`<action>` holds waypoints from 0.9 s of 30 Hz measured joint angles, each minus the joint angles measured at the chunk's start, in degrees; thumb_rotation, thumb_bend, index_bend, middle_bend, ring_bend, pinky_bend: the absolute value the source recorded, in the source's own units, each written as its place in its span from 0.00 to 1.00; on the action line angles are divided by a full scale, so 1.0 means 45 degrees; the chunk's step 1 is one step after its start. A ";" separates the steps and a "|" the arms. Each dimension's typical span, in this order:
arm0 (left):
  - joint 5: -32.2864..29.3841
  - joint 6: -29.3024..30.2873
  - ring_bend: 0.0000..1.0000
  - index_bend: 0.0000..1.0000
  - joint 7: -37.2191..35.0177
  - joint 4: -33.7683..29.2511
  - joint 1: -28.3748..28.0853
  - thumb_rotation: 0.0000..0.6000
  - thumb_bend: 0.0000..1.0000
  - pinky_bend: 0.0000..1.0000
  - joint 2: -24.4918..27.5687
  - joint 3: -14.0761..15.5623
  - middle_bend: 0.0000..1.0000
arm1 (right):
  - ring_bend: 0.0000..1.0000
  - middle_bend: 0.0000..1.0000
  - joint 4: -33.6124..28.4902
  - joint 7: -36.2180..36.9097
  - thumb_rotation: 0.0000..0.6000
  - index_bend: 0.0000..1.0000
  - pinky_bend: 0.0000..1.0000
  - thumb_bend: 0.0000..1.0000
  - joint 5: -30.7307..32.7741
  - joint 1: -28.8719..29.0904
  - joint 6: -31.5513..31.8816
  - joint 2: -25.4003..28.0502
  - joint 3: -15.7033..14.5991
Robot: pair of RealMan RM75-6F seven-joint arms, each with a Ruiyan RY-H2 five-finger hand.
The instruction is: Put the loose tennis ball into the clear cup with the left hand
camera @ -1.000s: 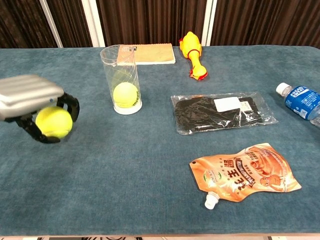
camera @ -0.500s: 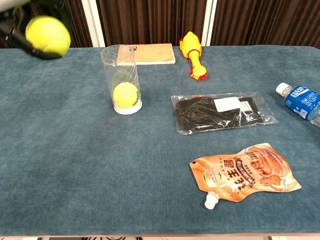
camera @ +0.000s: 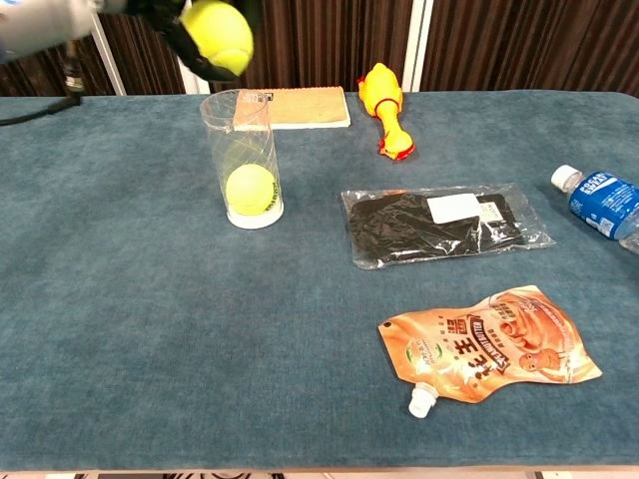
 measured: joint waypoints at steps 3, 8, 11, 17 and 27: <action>-0.0349 -0.0091 0.50 0.45 0.0513 0.0427 -0.0378 1.00 0.24 0.64 -0.0508 0.0179 0.50 | 0.01 0.00 -0.0009 0.0104 1.00 0.11 0.00 0.35 0.0011 -0.0021 0.0056 0.0054 0.0034; -0.0522 0.0000 0.49 0.45 0.0596 0.0786 -0.0568 1.00 0.21 0.64 -0.0854 0.0454 0.49 | 0.01 0.00 -0.0041 0.0233 1.00 0.11 0.00 0.35 0.0007 -0.0063 0.0144 0.0138 0.0067; -0.0606 0.0106 0.49 0.45 0.0541 0.0882 -0.0617 1.00 0.20 0.64 -0.0913 0.0508 0.50 | 0.01 0.00 -0.0042 0.0280 1.00 0.11 0.00 0.35 0.0016 -0.0076 0.0164 0.0166 0.0081; -0.0708 0.0230 0.43 0.43 0.0662 0.0975 -0.0668 1.00 0.14 0.61 -0.0854 0.0752 0.45 | 0.01 0.00 -0.0014 0.0326 1.00 0.11 0.00 0.35 0.0035 -0.0064 0.0120 0.0177 0.0080; -0.0963 0.0184 0.25 0.33 0.0910 0.0626 -0.0869 1.00 0.00 0.47 -0.0576 0.1025 0.25 | 0.01 0.00 0.0020 0.0288 1.00 0.11 0.00 0.35 0.0078 -0.0022 0.0027 0.0131 0.0066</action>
